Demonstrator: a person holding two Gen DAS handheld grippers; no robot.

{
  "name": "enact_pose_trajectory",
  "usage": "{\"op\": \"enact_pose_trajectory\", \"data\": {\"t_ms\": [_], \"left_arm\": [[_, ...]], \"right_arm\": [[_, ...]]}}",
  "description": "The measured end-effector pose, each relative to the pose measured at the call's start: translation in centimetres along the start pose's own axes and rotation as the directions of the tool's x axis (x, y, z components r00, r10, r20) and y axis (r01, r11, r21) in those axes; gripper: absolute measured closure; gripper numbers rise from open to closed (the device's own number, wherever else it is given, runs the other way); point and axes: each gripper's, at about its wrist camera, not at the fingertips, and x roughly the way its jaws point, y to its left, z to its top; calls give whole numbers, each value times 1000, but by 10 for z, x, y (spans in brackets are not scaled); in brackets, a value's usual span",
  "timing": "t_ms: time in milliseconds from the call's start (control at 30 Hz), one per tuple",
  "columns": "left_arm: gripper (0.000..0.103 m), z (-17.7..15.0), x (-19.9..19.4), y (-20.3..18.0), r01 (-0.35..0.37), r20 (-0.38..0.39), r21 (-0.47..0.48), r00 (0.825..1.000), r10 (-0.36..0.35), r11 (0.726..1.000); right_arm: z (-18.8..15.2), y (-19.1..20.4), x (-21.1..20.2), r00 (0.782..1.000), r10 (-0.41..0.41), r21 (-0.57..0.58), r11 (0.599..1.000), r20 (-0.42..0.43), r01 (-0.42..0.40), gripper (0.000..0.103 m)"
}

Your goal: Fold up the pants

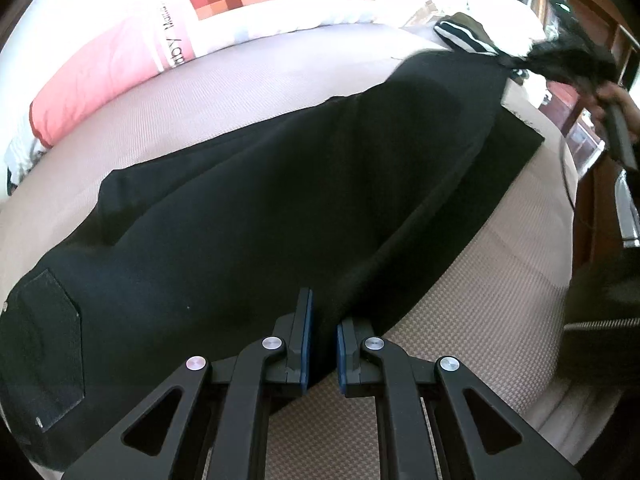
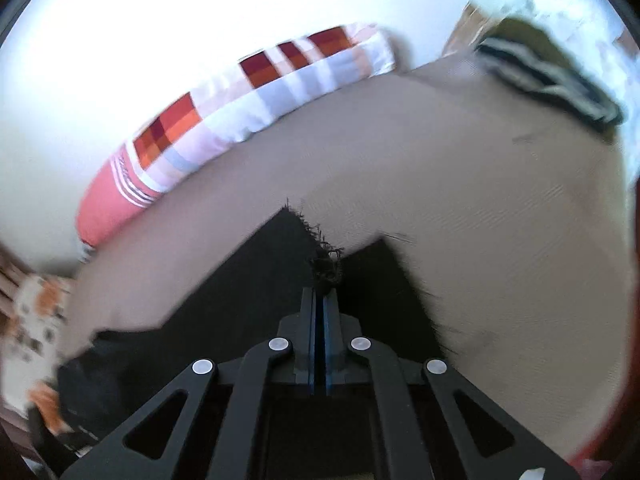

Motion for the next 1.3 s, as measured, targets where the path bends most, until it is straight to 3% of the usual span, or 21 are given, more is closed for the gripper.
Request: {"op": "enact_pose_trajectory", "data": {"t_ms": [100,200,367,533,633,667,700,767,833,933,1000,1100,1233,1300], "left_arm": [[91,0,5,-2,8,-10,19,1000,-7,1000],[91,-2,10,-6,1,-20,50,1000,0,999],[91,0,9,-6,-1,-22,67,1000,3,998],[88,-1,10,-9,-14,-24,61,1000,16,998],[79,2,5,-4,17,-44,36,999,-15,999],[70,2,3,-2,38,-47,24,998,-37,999],[53,3,-1,2,62,-48,6,997,-62,998],[38,4,-11,7,81,-29,-18,996,-82,997],[38,7,-23,11,119,7,-39,993,-119,992],[37,13,-38,25,162,66,-103,986,-156,981],[37,18,-40,37,132,99,-154,988,-118,979],[37,24,-34,54,76,108,-245,993,-50,967],[37,27,-27,73,21,115,-389,993,26,921],[37,27,-23,83,-4,112,-436,992,58,900]], "right_arm": [[-37,-19,-1,994,-99,11,995,-52,100,101],[-63,-36,11,986,-128,50,990,-110,134,101],[-72,-46,7,986,-128,93,986,-103,137,102],[-78,-43,17,977,-171,57,982,-124,179,102],[-79,-42,16,977,-179,64,980,-119,188,102],[-79,-44,16,977,-173,79,980,-123,183,100],[-78,-46,16,979,-156,89,982,-133,169,98],[-75,-50,12,980,-128,115,983,-155,146,80],[-68,-52,2,984,-106,122,985,-142,124,74],[-48,-50,-11,993,-55,90,994,-105,65,74],[-27,-47,-10,995,25,62,998,-96,-19,74],[5,-38,9,982,138,9,990,-132,-138,74],[40,-30,53,947,241,5,969,-211,-245,74],[51,-27,75,938,253,16,966,-237,-256,75]]}}
